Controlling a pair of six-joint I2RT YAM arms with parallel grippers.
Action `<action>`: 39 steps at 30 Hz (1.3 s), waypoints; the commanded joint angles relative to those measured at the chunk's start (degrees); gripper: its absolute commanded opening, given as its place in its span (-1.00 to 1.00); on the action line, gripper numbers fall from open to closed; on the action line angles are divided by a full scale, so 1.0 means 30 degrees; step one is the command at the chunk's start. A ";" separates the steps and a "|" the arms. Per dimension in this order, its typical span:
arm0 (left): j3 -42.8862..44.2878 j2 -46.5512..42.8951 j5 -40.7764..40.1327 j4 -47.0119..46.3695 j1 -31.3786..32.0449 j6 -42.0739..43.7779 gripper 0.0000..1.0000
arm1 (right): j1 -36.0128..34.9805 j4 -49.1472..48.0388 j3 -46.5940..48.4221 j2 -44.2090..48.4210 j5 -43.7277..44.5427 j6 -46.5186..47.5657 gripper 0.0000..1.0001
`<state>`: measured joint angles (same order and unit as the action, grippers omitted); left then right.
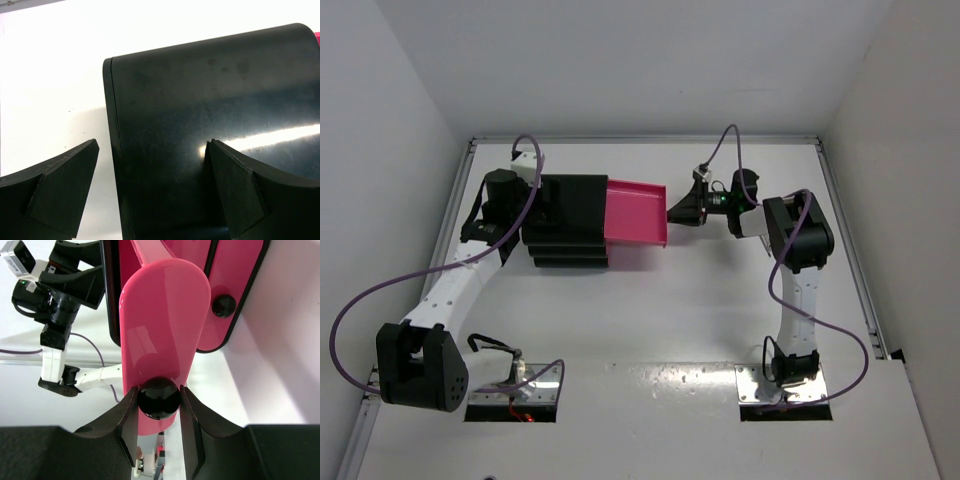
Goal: Sort the tools into containers
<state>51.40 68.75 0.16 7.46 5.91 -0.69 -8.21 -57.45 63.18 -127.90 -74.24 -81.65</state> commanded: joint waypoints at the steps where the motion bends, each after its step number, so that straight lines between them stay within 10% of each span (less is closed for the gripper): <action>1: -0.0550 0.0198 -0.0611 0.1614 -0.0154 0.0317 1.00 | 0.0040 -0.1004 -0.0317 0.0415 -0.0069 0.0526 -0.82; 4: -0.0550 0.0198 -0.0611 0.1614 -0.0154 0.0317 1.00 | 0.0040 -0.1006 -0.0493 0.0241 -0.0069 0.0702 -0.82; 11: -0.0550 0.0374 -0.0436 0.1614 -0.0154 0.0317 1.00 | 0.0040 -0.0654 -0.0493 0.0239 -0.0069 0.1081 0.09; 19: -0.0550 0.0374 -0.0436 0.1614 -0.0154 0.0317 1.00 | 0.0040 0.0897 -0.0493 0.0239 -0.0069 0.2662 0.17; 25: -0.0550 0.0374 -0.0436 0.1614 -0.0154 0.0317 1.00 | 0.0597 0.9433 0.0208 0.1585 0.0689 1.0469 0.22; 29: -0.0550 0.0024 -0.0436 0.1614 -0.0154 0.0491 1.00 | 0.1706 2.2982 0.3015 0.2551 0.2097 2.0609 0.23; 39: -0.0374 -0.0153 -0.0436 0.1789 -0.0156 0.0845 1.00 | 0.5431 3.0022 0.6040 0.5304 1.0026 2.9674 -0.06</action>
<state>51.35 68.49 0.05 7.62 5.87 -0.14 7.51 24.69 79.13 -117.80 -57.04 -5.76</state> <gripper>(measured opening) 0.997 0.498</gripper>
